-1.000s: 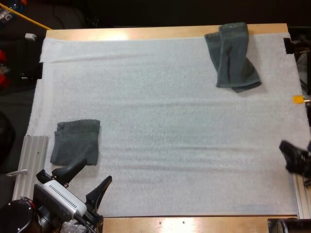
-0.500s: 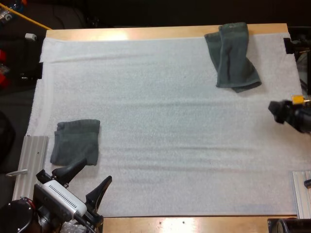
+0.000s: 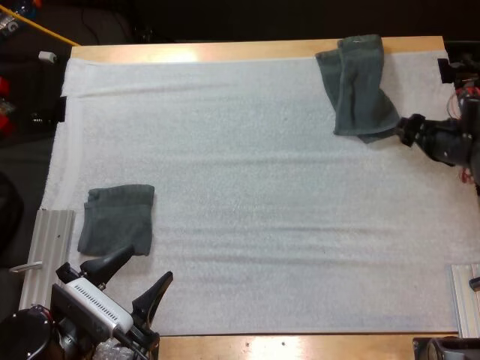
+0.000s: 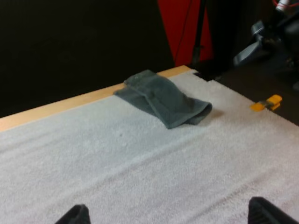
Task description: Pick towel from pile, fold and stack
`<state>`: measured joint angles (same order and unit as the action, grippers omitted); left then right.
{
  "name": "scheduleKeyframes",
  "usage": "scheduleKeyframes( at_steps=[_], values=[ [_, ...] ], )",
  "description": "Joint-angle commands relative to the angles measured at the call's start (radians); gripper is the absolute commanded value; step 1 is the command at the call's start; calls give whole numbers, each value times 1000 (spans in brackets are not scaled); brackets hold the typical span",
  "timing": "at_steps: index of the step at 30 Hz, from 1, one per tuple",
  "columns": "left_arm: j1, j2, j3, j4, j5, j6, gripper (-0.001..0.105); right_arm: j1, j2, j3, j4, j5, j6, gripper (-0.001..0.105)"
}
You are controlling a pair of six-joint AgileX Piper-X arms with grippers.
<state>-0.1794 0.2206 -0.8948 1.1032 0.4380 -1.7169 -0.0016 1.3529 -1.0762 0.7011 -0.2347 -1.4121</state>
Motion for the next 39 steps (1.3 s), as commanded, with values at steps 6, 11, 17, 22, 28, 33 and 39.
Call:
scheduleKeyframes(
  at_steps=[6,11,17,22,28,33,39],
  values=[
    [-4,4,-6,-1,7,-13,65,-4,149,-4,-151,-1,95,71],
    [-4,4,-6,-1,7,-13,65,-4,264,-4,-254,-10,196,71],
    [-4,4,-6,-1,7,-15,65,-4,371,-4,-369,-21,291,71],
    [-4,4,-6,-1,58,-66,65,-4,434,-4,-466,-23,347,71],
    [-4,4,-6,-1,76,-66,65,-4,506,-4,-593,-23,448,71],
    [-4,4,-6,-1,76,-66,65,-4,553,-4,-666,-31,513,71],
    [-4,4,-6,-1,76,-66,65,-4,580,-4,-682,-19,518,36]
  ],
)
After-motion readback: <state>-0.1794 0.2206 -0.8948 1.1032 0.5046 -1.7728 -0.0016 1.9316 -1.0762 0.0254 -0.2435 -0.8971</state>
